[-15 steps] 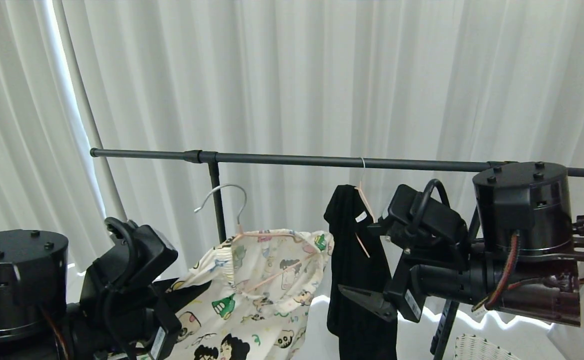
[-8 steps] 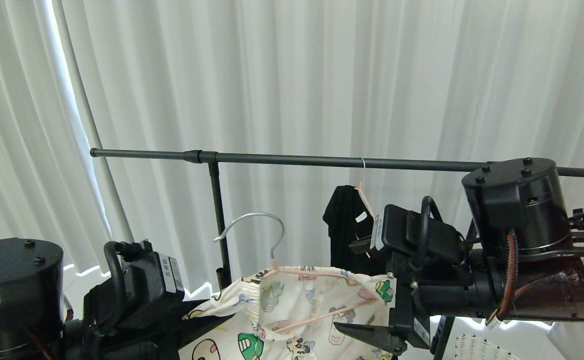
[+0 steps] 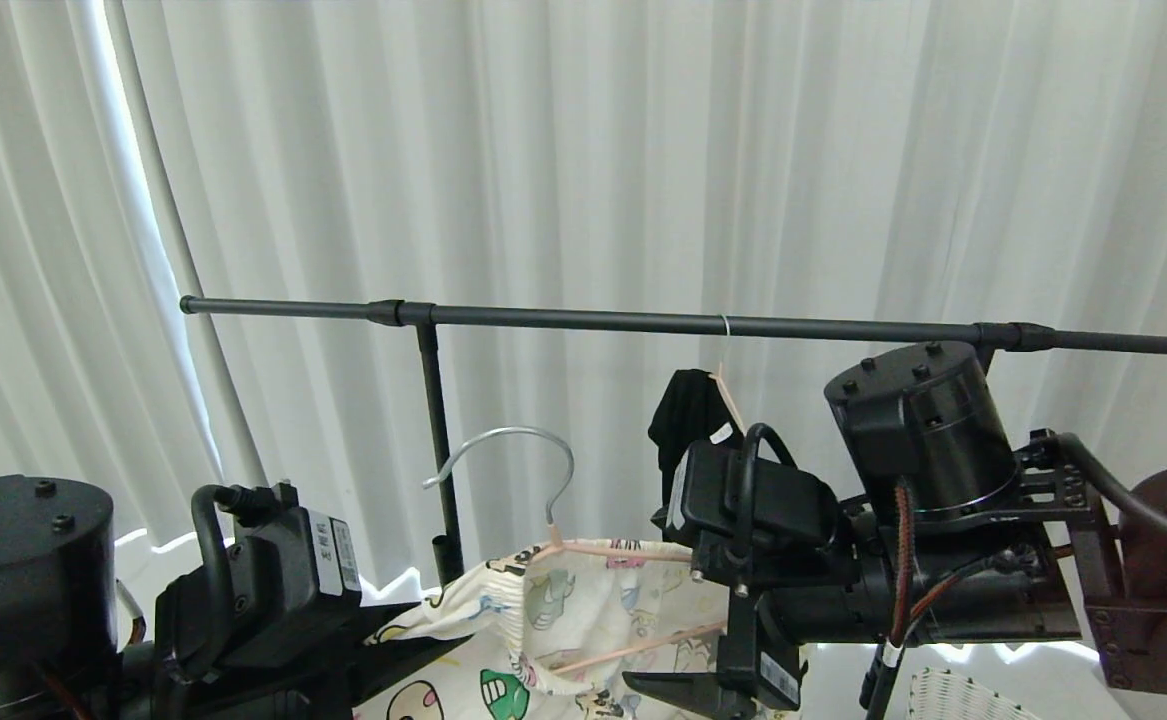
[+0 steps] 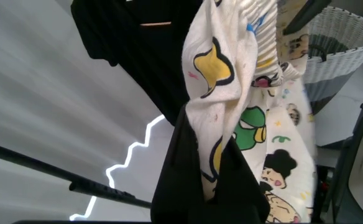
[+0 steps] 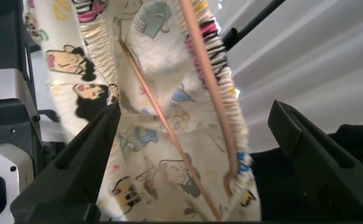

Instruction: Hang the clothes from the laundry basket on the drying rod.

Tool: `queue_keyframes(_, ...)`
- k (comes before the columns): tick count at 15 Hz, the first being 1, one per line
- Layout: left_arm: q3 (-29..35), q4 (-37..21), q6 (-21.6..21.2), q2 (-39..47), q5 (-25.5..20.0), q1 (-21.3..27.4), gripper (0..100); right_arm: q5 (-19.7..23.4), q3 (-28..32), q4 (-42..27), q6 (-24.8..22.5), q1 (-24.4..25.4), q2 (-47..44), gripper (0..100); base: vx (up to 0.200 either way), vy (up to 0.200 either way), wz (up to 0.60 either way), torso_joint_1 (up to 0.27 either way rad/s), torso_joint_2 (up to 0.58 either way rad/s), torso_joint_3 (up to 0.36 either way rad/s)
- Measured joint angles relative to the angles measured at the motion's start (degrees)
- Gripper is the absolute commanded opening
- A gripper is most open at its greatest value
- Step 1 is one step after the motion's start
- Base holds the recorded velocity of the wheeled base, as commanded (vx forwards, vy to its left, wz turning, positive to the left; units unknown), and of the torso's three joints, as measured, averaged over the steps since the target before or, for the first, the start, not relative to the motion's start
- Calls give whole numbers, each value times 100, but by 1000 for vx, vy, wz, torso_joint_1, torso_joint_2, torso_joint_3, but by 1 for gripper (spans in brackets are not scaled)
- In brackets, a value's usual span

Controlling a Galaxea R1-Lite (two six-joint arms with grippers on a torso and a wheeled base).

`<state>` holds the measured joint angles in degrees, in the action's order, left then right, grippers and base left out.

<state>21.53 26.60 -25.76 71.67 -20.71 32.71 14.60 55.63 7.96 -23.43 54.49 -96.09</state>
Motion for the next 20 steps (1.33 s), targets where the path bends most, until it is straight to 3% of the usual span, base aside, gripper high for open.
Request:
queue_keyframes(3, -30, 0, -5, -91, -197, -2, 0, -7, 11, 11, -7, -44, -96, 100, 0, 0, 0, 0, 0, 0)
queue_keyframes(4, -41, 2, -7, -116, -200, -7, 0, -10, 11, 13, -7, -50, -116, 0, 0, 0, 0, 0, 0, 0)
queue_keyframes(13, -59, 6, -32, -158, -169, -11, 0, -84, 11, 266, -108, -55, -146, 0, 0, 0, 0, 0, 0, 0)
queue_keyframes(14, -59, 6, -34, -161, -134, -7, 100, -87, 11, 273, -216, -56, -144, 0, 0, 0, 0, 0, 0, 0)
queue_keyframes(20, -157, 2, -16, -268, -72, -127, 100, -119, -65, 266, -924, -304, -5, 0, 0, 0, 0, 0, 0, 0)
